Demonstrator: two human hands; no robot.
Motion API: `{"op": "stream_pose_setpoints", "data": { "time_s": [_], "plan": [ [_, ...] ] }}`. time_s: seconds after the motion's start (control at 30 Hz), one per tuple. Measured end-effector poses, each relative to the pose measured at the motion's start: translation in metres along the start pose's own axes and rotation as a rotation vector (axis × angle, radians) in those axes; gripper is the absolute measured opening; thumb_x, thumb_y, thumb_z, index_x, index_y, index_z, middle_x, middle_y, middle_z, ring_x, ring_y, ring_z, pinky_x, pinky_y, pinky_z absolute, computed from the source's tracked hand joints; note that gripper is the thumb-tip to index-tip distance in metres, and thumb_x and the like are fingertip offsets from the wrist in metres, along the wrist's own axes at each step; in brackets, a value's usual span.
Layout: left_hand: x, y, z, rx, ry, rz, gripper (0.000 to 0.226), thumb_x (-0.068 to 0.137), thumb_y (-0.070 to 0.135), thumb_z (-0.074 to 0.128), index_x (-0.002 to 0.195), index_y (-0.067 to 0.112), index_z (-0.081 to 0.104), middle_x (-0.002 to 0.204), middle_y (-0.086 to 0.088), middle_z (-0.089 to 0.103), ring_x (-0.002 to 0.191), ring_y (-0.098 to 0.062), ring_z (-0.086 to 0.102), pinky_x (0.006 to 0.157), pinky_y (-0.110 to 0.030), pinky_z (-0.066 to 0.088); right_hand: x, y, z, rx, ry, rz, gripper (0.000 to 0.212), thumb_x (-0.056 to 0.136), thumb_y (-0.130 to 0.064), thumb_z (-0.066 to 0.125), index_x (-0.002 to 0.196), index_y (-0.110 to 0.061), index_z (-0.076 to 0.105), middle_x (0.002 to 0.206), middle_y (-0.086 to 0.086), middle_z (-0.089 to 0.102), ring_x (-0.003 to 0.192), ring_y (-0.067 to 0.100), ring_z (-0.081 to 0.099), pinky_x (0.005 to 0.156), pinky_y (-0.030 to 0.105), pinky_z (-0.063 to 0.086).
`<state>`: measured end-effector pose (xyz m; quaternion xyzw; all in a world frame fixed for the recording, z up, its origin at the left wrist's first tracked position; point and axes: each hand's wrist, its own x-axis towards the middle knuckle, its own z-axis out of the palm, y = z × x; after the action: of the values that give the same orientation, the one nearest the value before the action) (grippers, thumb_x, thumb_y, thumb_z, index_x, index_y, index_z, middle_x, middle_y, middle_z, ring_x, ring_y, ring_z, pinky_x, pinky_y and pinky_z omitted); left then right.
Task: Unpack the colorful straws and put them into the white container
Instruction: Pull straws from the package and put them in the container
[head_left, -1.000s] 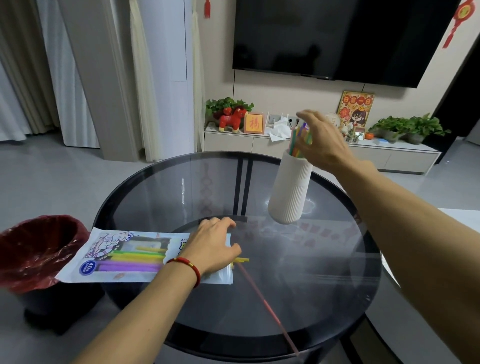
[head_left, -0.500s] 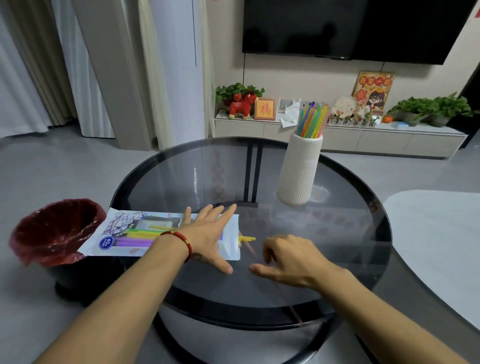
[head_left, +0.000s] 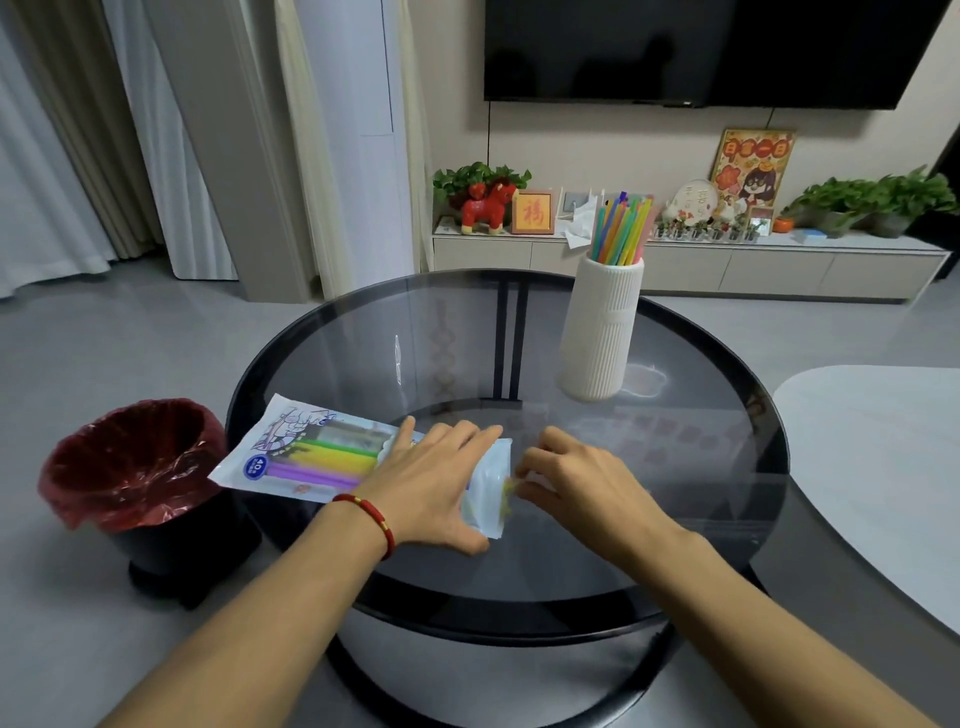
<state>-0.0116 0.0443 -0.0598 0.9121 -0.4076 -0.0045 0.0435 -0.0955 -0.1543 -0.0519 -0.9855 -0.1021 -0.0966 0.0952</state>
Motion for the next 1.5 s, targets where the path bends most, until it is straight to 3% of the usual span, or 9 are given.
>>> {"op": "stream_pose_setpoints", "data": {
  "time_s": [0.13,0.33,0.43,0.63,0.77,0.9,1.1,1.3,1.5],
  "plan": [
    [-0.002,0.008,-0.001,-0.025,0.045,-0.022,0.118,0.064,0.071,0.065,0.155,0.027,0.007,0.147,0.008,0.034,0.135,-0.019,0.034,0.117,-0.058,0.019,0.003,0.000,0.013,0.140,0.010,0.029,0.027,0.102,-0.029,0.063,0.121,-0.010,0.067,0.113,0.005,0.060,0.094,0.028,0.063,0.083,0.039,0.053],
    [-0.007,0.006,0.002,-0.027,0.043,-0.056,0.117,0.063,0.073,0.065,0.155,0.029,0.008,0.145,0.010,0.034,0.134,-0.018,0.033,0.117,-0.058,0.019,-0.009,0.020,0.004,-0.119,-0.082,0.137,0.058,0.096,-0.069,0.050,0.135,-0.027,0.060,0.126,-0.004,0.063,0.119,0.022,0.056,0.096,0.038,0.047],
    [-0.007,0.003,0.002,-0.025,0.032,-0.056,0.117,0.063,0.074,0.065,0.155,0.030,0.008,0.145,0.010,0.033,0.134,-0.018,0.033,0.118,-0.058,0.018,-0.017,0.031,0.004,-0.122,-0.186,0.216,0.043,0.098,-0.056,0.056,0.130,-0.027,0.060,0.125,-0.001,0.059,0.118,0.025,0.057,0.092,0.040,0.052],
    [-0.005,0.012,-0.003,0.032,0.076,0.023,0.103,0.064,0.054,0.069,0.150,0.029,0.018,0.136,0.009,0.037,0.124,-0.018,0.039,0.111,-0.053,0.028,-0.012,0.023,0.013,0.227,-0.009,0.261,0.026,0.097,-0.035,0.071,0.090,-0.010,0.071,0.088,0.005,0.067,0.082,0.027,0.060,0.073,0.039,0.048],
    [-0.003,0.023,-0.009,0.196,0.113,0.101,0.096,0.064,0.029,0.072,0.146,0.026,0.023,0.133,0.006,0.036,0.118,-0.019,0.042,0.103,-0.047,0.033,-0.005,0.021,0.024,0.358,0.062,0.383,0.028,0.101,-0.040,0.060,0.088,-0.016,0.059,0.086,0.004,0.070,0.076,0.028,0.063,0.066,0.040,0.053],
    [0.000,0.030,-0.017,0.401,0.206,0.139,0.101,0.065,0.010,0.072,0.150,0.016,0.018,0.140,-0.004,0.034,0.121,-0.026,0.041,0.104,-0.052,0.033,-0.001,0.018,0.034,0.976,0.069,0.568,0.034,0.108,-0.037,0.045,0.092,-0.013,0.063,0.080,0.013,0.071,0.053,0.017,0.060,0.046,0.030,0.046],
    [0.014,0.033,-0.017,0.692,0.184,0.258,0.130,0.061,0.012,0.083,0.156,0.011,-0.005,0.153,-0.017,0.019,0.137,-0.035,0.029,0.111,-0.070,0.012,0.002,0.008,0.038,1.488,-0.074,0.593,0.044,0.105,-0.037,0.046,0.092,-0.008,0.077,0.081,0.018,0.075,0.056,0.020,0.062,0.046,0.026,0.045],
    [0.016,0.029,-0.016,0.692,0.182,0.237,0.136,0.062,0.021,0.086,0.155,0.017,-0.013,0.155,-0.019,0.015,0.141,-0.037,0.022,0.111,-0.071,0.007,0.002,0.017,0.035,1.641,-0.154,0.563,0.038,0.089,-0.038,0.073,0.102,-0.003,0.082,0.085,0.011,0.077,0.073,0.019,0.072,0.074,0.029,0.062],
    [0.008,0.012,-0.007,0.453,0.140,0.083,0.133,0.063,0.010,0.077,0.154,0.029,-0.018,0.155,-0.008,0.015,0.143,-0.028,0.021,0.114,-0.067,0.006,0.001,0.023,0.035,1.446,0.102,0.589,0.014,0.095,-0.008,0.075,0.101,0.003,0.079,0.096,0.023,0.081,0.082,0.028,0.074,0.070,0.025,0.063]
  ]
}}
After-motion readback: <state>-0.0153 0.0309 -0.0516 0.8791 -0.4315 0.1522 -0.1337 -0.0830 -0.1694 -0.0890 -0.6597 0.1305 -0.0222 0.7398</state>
